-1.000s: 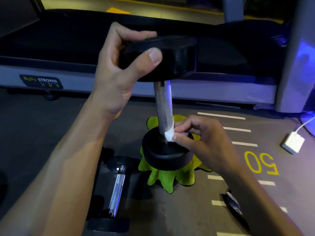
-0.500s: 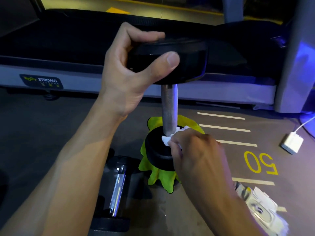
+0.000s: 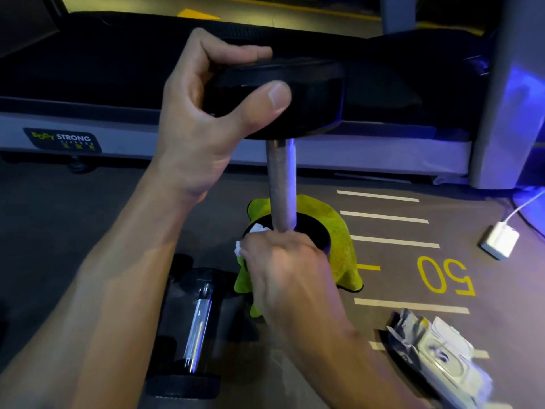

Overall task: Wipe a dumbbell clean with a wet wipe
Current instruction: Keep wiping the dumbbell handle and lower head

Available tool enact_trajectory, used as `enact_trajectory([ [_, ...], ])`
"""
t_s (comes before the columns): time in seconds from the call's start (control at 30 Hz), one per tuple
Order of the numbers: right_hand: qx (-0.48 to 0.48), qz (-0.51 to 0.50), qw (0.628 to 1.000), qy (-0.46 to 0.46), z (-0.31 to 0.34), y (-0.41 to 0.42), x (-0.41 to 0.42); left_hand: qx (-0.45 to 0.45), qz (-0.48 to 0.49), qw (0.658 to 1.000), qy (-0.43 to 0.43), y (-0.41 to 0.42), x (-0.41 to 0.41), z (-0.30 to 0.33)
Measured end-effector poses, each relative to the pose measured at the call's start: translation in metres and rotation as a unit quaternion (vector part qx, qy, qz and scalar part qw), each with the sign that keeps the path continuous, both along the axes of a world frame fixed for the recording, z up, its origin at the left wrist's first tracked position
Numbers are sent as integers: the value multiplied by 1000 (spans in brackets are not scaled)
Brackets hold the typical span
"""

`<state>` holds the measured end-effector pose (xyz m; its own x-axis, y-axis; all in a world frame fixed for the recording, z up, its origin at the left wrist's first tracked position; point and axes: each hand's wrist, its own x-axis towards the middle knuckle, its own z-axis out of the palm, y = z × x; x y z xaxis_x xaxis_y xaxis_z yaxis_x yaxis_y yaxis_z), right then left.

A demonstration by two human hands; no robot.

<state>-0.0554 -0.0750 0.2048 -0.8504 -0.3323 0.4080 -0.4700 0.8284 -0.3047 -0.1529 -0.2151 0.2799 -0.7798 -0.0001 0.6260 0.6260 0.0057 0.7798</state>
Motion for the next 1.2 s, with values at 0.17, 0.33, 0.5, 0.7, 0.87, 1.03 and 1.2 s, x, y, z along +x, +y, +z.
enact_trajectory([
  [0.17, -133, 30, 986, -91, 11, 39, -5, 8, 10, 1000, -11, -6, 1, -2],
  [0.33, -231, -108, 964, -69, 12, 74, -35, 6, -4, 1000, -16, -12, 1, -5],
  [0.5, -297, -106, 945, -85, 17, 57, -46, 19, -37, 999, -29, -16, 1, -8],
  [0.7, -177, -71, 966, -176, 8, 36, -31, 20, -24, 999, -31, -14, 3, -8],
  [0.87, -301, -47, 948, -91, 30, 26, -34, 17, -8, 999, -33, -11, 1, -6],
  [1.03, -269, -44, 959, -73, 13, 26, -14, 23, -12, 999, -37, -11, -3, -8],
  [1.2, -243, -50, 968, -47, 27, 26, -27, 10, -8, 999, -33, -4, -1, -5],
])
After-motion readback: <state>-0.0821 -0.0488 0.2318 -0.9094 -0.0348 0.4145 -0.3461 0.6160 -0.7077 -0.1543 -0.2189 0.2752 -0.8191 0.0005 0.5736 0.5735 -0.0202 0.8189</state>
